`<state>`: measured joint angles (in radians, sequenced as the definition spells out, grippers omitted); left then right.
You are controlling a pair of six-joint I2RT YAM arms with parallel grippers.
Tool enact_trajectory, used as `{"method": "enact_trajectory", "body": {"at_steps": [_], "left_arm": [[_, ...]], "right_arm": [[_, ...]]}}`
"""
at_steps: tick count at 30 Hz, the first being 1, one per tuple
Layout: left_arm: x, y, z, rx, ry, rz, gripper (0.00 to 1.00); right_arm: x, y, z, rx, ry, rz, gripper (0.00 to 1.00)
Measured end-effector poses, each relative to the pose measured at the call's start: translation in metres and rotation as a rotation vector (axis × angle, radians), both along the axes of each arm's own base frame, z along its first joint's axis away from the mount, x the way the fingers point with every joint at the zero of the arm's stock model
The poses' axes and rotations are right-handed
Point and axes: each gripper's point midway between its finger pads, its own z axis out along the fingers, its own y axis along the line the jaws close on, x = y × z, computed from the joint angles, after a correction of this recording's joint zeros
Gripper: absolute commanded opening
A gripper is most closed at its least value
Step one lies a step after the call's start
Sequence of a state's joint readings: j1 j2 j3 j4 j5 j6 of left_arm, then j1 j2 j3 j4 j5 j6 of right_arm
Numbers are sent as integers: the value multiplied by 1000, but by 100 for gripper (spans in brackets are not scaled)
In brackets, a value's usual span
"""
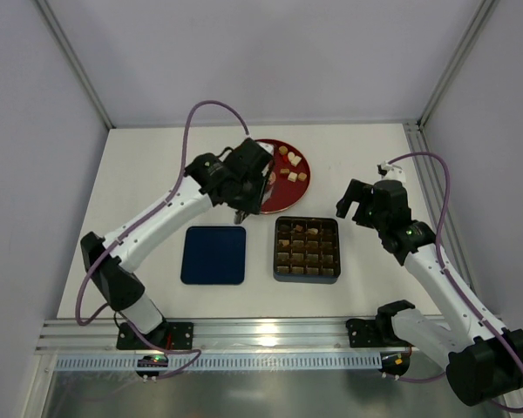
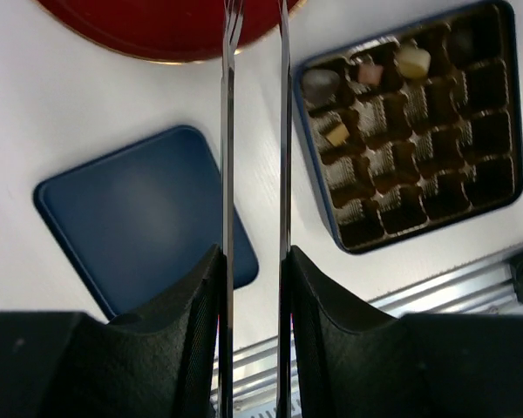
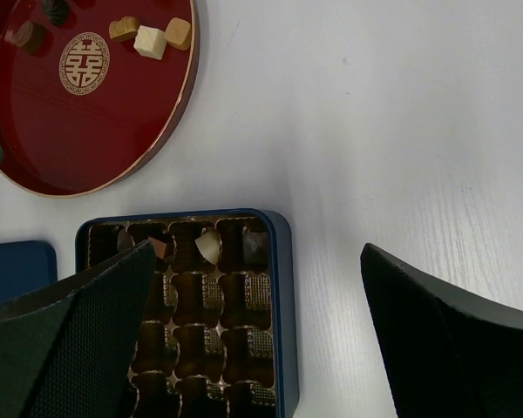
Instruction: Pack the chocolate
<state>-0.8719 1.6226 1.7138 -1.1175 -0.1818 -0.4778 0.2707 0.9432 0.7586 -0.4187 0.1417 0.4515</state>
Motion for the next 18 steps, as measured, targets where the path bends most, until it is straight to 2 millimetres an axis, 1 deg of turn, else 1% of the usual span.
{"method": "enact_trajectory", "body": {"at_steps": [4, 6, 7, 10, 13, 16, 18], "left_arm": [[52, 19, 11, -11, -43, 95, 34], [79, 26, 11, -5, -60, 135, 34], [89, 28, 10, -3, -66, 149, 34], [122, 38, -3, 25, -63, 193, 34], [150, 47, -21, 55, -46, 228, 36], [171, 54, -34, 76, -35, 245, 36], [185, 55, -37, 80, -42, 250, 36]], "right_arm": [[0, 0, -1, -1, 5, 1, 100], [0, 1, -3, -1, 11, 5, 100], [0, 1, -3, 0, 12, 6, 100], [0, 2, -4, -1, 16, 10, 100], [0, 2, -4, -2, 17, 13, 100], [0, 2, -3, -3, 18, 15, 100], [0, 2, -3, -4, 18, 16, 100]]}}
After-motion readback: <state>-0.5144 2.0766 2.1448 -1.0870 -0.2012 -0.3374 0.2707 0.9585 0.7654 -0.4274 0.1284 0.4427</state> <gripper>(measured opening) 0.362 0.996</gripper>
